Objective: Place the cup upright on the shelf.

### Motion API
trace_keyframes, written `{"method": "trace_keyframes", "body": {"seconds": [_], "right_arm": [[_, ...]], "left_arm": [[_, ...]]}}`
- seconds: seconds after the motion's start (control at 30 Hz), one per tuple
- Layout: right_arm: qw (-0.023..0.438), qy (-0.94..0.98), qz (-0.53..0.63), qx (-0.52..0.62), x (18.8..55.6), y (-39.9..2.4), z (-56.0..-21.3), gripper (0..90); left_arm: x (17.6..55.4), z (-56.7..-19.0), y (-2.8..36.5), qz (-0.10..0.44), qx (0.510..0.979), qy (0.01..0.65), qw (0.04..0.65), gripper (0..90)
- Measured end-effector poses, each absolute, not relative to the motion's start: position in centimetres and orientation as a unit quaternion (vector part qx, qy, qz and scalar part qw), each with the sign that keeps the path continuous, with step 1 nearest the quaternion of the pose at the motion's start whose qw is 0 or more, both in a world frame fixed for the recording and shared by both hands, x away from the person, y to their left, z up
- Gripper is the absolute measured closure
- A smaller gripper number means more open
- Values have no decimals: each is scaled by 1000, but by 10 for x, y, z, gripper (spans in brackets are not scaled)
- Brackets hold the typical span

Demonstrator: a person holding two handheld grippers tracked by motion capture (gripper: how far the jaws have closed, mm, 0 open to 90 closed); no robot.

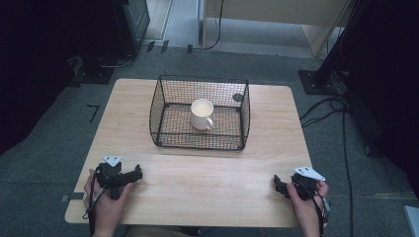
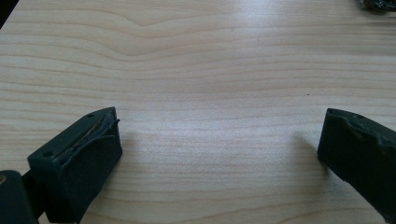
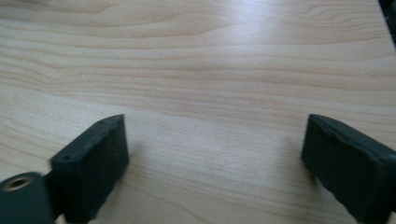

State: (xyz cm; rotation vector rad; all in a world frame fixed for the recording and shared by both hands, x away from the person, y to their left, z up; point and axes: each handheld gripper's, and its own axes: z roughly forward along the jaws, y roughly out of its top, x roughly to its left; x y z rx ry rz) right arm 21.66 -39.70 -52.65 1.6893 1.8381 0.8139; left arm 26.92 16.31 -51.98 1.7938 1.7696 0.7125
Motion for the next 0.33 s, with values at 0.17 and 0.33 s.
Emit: {"method": "trace_keyframes", "body": {"seconds": [0.17, 0.33], "right_arm": [[246, 687, 296, 616, 218, -395, -527, 0], [246, 687, 296, 617, 218, -395, -527, 0]], "left_arm": [[269, -520, 163, 263, 662, 653, 259, 0], [269, -520, 163, 263, 661, 653, 259, 0]]}}
